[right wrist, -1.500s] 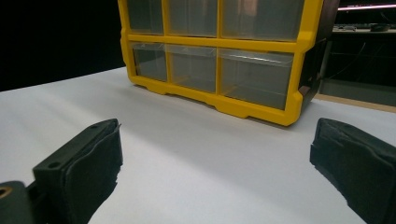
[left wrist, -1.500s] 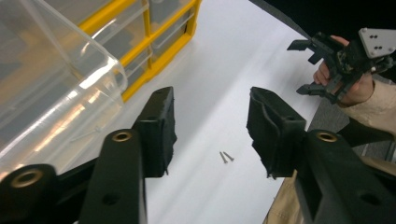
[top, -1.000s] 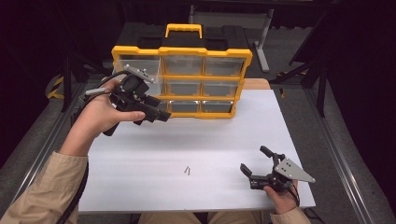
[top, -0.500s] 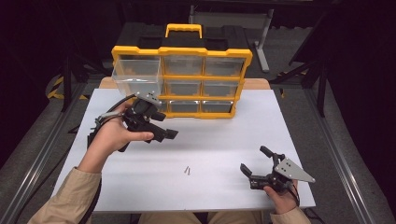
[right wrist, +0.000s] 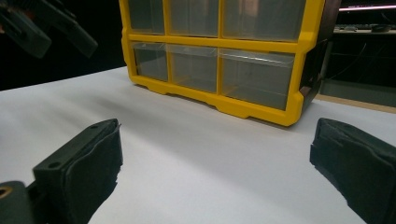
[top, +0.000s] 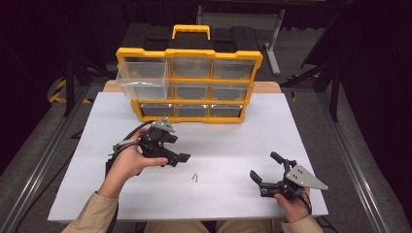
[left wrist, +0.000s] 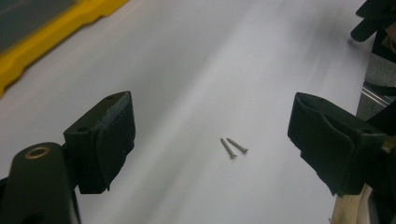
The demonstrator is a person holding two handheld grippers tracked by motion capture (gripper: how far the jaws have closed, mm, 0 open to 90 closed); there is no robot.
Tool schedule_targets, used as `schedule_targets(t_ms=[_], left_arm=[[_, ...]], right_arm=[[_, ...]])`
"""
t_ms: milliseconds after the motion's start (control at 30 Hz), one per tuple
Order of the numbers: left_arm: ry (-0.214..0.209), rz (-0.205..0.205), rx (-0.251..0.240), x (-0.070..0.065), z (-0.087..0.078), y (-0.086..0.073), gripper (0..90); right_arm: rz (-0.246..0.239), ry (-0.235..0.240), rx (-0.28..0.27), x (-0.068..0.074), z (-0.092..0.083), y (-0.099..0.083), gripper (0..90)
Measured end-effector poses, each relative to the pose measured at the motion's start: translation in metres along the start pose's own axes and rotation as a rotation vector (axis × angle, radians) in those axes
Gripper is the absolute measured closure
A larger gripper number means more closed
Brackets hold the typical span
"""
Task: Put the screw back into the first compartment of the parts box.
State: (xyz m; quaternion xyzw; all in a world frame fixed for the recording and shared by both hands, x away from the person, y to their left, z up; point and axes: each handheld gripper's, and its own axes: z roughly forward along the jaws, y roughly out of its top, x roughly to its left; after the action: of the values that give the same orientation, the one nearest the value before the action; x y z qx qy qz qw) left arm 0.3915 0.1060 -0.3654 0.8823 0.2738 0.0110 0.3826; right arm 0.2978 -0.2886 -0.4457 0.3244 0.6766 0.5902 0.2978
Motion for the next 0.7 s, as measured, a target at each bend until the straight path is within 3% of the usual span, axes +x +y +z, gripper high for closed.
schedule_targets(t_ms=[167,300,333,500,567,700], left_arm=[[-0.027,-0.022,-0.039,0.0,0.016,-0.015,16.1],[-0.016,-0.02,-0.043,-0.001,0.025,-0.022,16.2],[-0.019,-0.037,-0.049,-0.002,0.03,-0.027,16.2],[0.002,-0.03,-0.024,-0.002,0.039,-0.032,16.6],[0.008,-0.049,-0.026,-0.003,0.041,-0.033,16.7],[0.011,-0.034,-0.025,-0.004,0.049,-0.037,17.6]], right_arm=[[0.0,-0.001,-0.002,0.0,0.0,0.0,2.7],[-0.004,0.001,-0.002,0.001,0.0,0.0,2.7],[-0.002,0.001,-0.002,0.001,0.0,0.0,2.7],[0.0,0.0,-0.002,0.0,0.0,0.0,2.7],[0.0,0.0,-0.001,0.0,0.0,0.0,2.7],[-0.006,-0.002,-0.004,0.0,0.0,0.001,2.7]])
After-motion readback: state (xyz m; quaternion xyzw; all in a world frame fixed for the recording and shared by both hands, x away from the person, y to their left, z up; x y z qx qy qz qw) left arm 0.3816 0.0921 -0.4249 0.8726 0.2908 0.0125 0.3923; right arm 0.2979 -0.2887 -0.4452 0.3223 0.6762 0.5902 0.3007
